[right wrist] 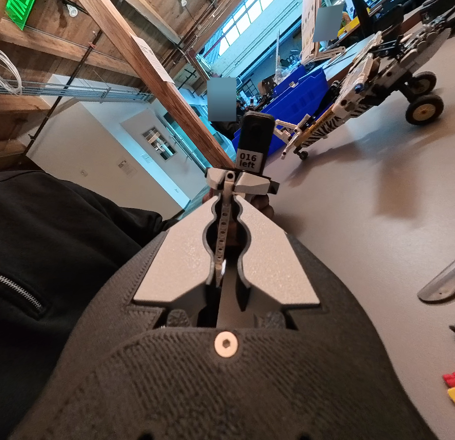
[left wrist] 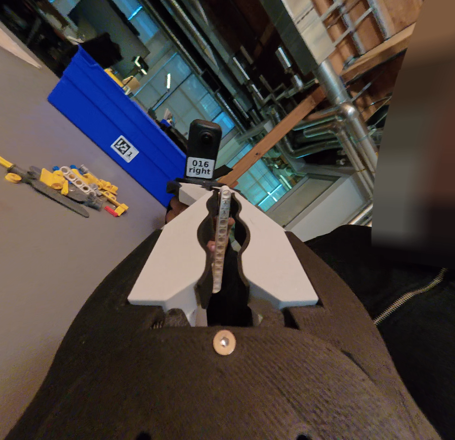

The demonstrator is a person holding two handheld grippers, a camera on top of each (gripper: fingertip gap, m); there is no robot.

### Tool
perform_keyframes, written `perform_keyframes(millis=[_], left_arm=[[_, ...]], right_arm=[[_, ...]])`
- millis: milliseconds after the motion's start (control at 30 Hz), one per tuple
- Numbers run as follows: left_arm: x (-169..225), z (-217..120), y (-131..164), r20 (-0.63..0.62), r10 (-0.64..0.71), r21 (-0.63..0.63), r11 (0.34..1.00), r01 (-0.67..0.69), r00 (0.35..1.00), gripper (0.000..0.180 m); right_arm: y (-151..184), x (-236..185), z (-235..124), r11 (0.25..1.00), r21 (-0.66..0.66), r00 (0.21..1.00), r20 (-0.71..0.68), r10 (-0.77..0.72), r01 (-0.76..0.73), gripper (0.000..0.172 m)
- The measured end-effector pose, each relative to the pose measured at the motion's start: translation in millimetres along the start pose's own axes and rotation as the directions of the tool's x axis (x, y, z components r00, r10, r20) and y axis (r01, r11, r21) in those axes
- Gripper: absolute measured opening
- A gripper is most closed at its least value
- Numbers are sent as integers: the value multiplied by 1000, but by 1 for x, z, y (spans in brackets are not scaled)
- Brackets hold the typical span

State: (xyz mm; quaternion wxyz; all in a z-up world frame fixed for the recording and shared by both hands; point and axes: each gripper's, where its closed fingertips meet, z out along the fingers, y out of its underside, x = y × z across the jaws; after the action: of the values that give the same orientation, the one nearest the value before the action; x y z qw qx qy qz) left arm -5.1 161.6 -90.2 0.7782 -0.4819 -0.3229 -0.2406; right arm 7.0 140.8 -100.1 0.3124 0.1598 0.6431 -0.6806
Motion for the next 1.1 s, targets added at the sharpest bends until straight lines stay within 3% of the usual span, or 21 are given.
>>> perform_keyframes(millis=[567,1100], left_arm=[[-2,-5,-6,96,99,42,994,-104,990,3],[6,-2,-15,50,31,238,970,-42,998,6]], right_arm=[[-11,5,-3,985,41,979,-122,-161,167,4],[-30,0,-5,954,299,998,-59,-19,35,2]])
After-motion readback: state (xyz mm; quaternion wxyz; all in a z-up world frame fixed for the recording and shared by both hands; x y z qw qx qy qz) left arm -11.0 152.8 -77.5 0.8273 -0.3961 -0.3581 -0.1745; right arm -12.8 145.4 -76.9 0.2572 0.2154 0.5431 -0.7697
